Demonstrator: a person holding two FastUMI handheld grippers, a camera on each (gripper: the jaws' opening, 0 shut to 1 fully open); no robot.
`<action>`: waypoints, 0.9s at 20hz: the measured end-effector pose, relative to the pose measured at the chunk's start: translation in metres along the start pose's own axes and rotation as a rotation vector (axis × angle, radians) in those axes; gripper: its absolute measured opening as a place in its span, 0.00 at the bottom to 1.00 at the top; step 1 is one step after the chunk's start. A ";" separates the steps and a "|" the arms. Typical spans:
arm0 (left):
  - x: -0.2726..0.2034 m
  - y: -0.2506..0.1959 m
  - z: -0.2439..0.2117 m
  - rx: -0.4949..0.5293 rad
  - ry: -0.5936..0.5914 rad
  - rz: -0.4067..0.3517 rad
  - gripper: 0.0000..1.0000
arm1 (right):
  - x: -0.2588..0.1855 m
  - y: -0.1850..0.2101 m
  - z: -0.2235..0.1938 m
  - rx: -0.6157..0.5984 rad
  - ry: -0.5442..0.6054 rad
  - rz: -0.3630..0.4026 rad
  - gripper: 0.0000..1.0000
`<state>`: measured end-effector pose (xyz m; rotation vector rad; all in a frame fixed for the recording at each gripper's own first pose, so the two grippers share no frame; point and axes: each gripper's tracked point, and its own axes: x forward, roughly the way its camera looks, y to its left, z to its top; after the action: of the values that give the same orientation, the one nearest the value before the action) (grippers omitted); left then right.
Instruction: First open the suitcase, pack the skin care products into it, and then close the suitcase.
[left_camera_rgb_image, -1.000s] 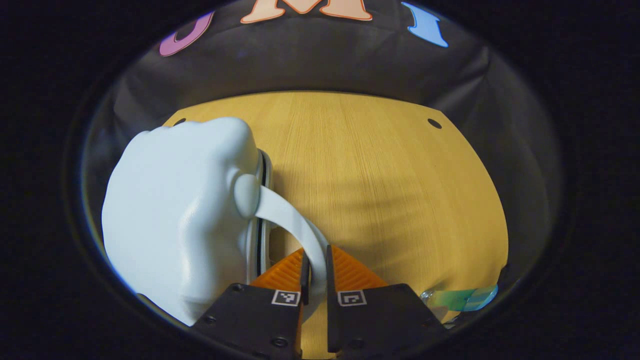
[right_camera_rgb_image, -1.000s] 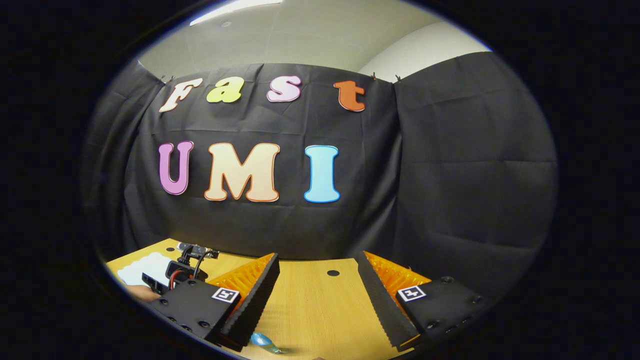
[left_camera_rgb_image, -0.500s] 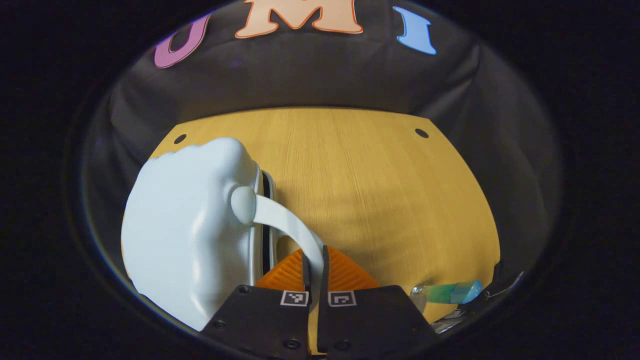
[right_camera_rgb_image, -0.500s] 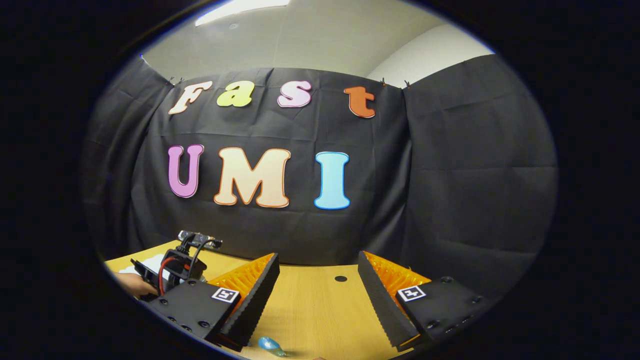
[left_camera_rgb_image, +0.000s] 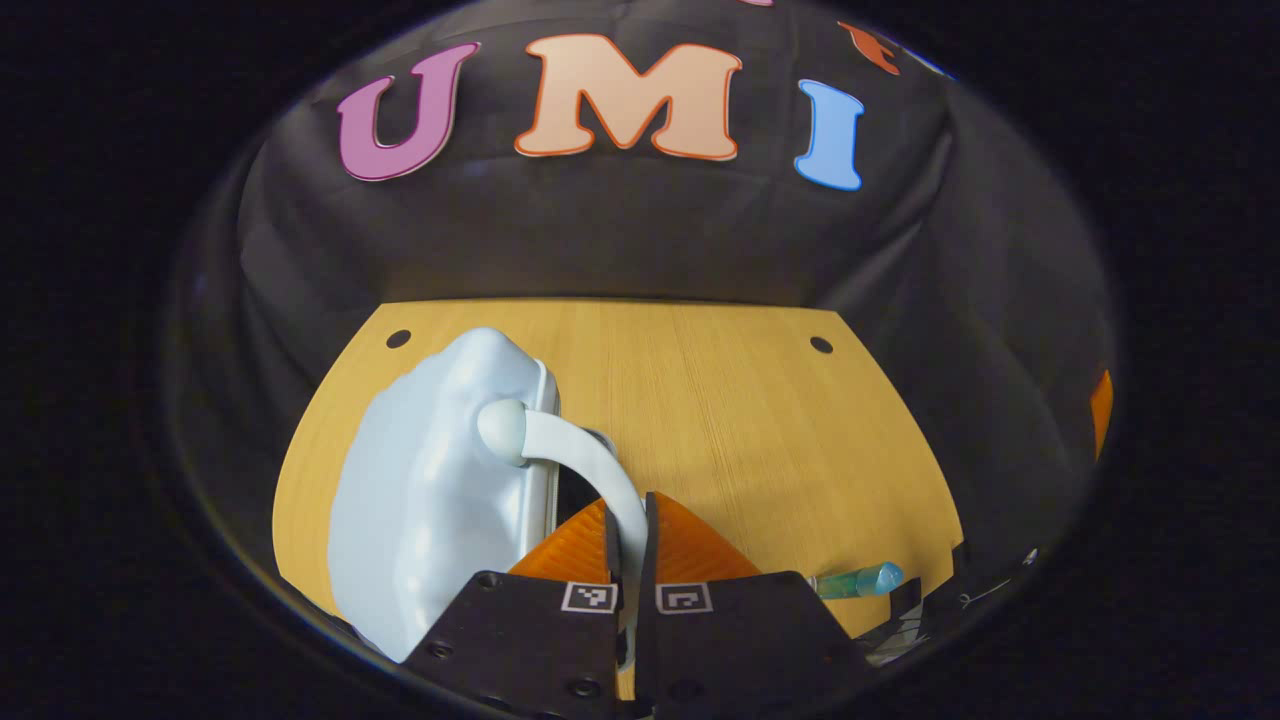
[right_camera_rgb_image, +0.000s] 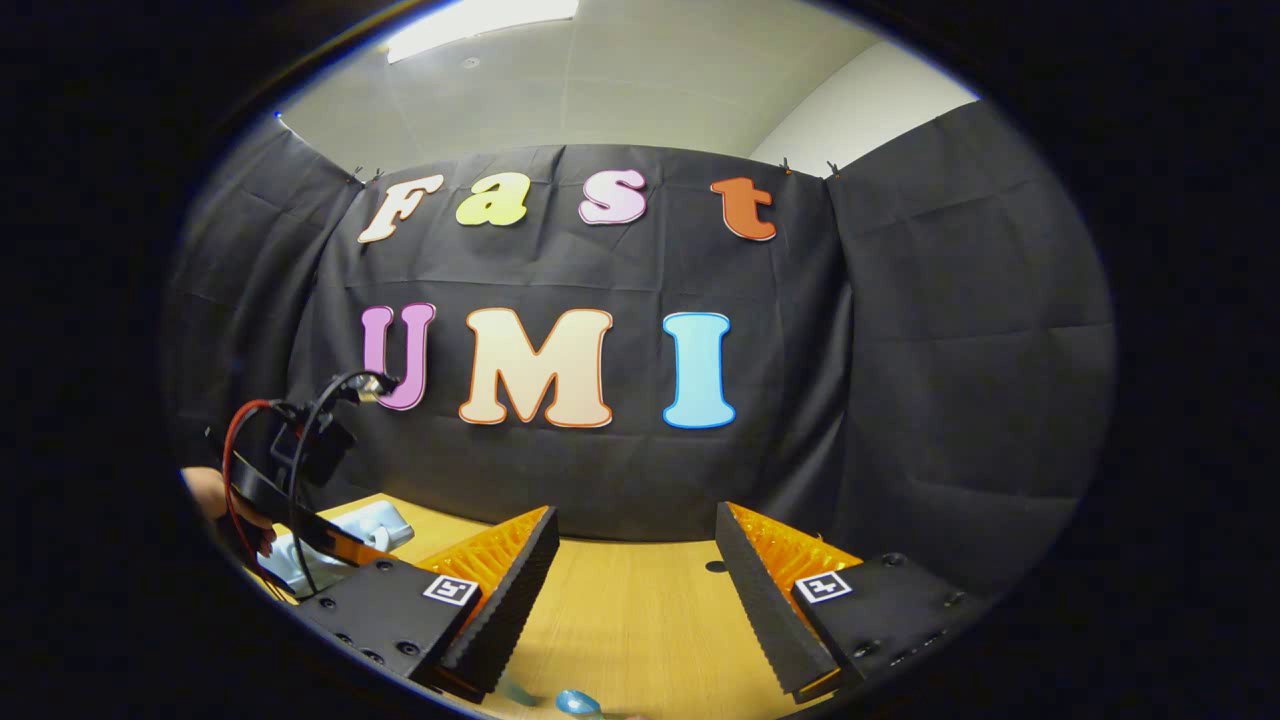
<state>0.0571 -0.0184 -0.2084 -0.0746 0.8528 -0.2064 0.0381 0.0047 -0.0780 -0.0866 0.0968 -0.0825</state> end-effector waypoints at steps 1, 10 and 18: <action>-0.006 0.003 0.006 -0.001 -0.020 0.004 0.00 | 0.001 0.004 0.000 0.000 0.001 0.005 0.99; -0.056 0.079 0.046 0.001 -0.092 0.017 0.00 | 0.009 0.045 0.000 0.021 -0.001 0.018 0.99; -0.080 0.193 0.063 0.005 -0.144 0.121 0.00 | 0.012 0.102 0.006 0.032 -0.024 0.004 0.99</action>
<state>0.0825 0.1861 -0.1368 -0.0321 0.7109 -0.0887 0.0583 0.1056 -0.0820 -0.0554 0.0718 -0.0792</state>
